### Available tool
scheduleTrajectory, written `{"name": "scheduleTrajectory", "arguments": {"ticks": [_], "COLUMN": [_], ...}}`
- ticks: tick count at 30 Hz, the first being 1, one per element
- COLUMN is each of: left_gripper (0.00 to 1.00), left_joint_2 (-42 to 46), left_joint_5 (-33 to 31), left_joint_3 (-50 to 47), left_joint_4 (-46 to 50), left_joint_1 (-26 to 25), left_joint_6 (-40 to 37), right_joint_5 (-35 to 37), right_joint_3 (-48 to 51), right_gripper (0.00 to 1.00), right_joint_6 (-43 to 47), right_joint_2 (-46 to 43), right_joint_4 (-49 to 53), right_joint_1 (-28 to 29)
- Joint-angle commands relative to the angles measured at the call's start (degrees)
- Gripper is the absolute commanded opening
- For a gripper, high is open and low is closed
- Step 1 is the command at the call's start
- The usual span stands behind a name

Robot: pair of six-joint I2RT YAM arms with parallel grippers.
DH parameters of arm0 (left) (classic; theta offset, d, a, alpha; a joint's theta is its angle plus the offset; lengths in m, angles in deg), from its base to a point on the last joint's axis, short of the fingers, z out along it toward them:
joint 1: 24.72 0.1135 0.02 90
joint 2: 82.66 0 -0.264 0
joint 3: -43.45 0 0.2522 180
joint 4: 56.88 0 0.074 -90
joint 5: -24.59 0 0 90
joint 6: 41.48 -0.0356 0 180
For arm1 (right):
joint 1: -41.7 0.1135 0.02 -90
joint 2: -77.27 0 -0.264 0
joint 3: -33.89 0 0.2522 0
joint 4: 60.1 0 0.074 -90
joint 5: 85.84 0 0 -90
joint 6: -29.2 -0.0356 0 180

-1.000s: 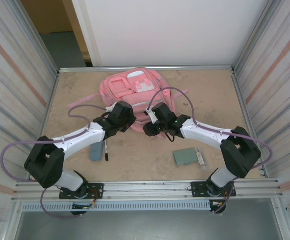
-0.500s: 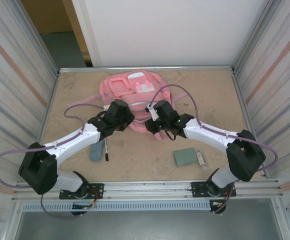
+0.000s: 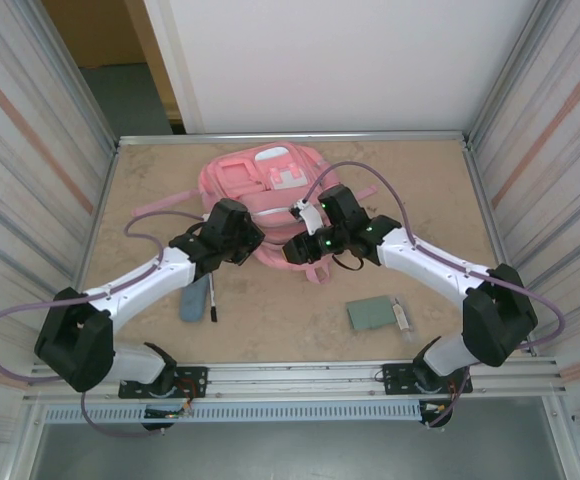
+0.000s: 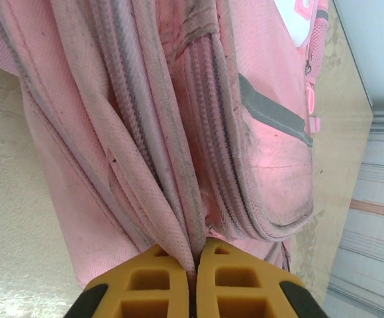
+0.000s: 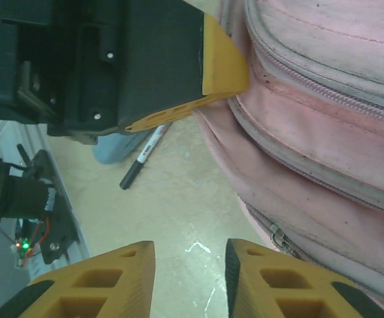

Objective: Pack the student bag

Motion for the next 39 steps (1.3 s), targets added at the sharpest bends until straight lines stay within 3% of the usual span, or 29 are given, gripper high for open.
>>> {"name": "scheduleTrajectory", "arguments": {"ticks": [1,6,15,21,30,36,39], "left_gripper": [0.0,0.0,0.0,0.0,0.0,0.0,0.0], "left_joint_2": [0.9,1.7,1.6,1.6,-0.3,-1.0,-1.0], "left_joint_5": [3.0,2.7,4.5,6.0,8.5,8.8,8.5], "left_joint_3": [0.3,0.1,0.4,0.6,2.0,1.2,1.1], "left_joint_4": [-6.0,-5.8,-5.8,-6.7,-7.8,-8.8,-8.9], "left_joint_1": [0.1,0.2,0.2,0.2,-0.5,-0.6,-0.7], "left_joint_6": [-0.2,0.1,0.5,0.0,-1.3,-0.7,-0.7], "right_joint_5": [-0.4,9.5,11.0,11.9,5.6,5.2,4.3], "right_joint_3": [0.9,2.2,6.7,5.2,3.6,4.8,4.4], "right_gripper": [0.37,0.42,0.5,0.62,0.6,0.49,0.48], "right_joint_6": [0.2,5.3,1.3,0.0,-0.4,0.3,1.2], "right_joint_2": [-2.9,-6.5,-4.2,0.4,5.3,4.0,4.1], "right_joint_4": [1.9,7.7,2.8,-1.3,-6.7,-7.4,-6.4], "right_joint_1": [-0.4,-1.4,-1.4,-1.4,-1.4,-1.4,-1.4]}}
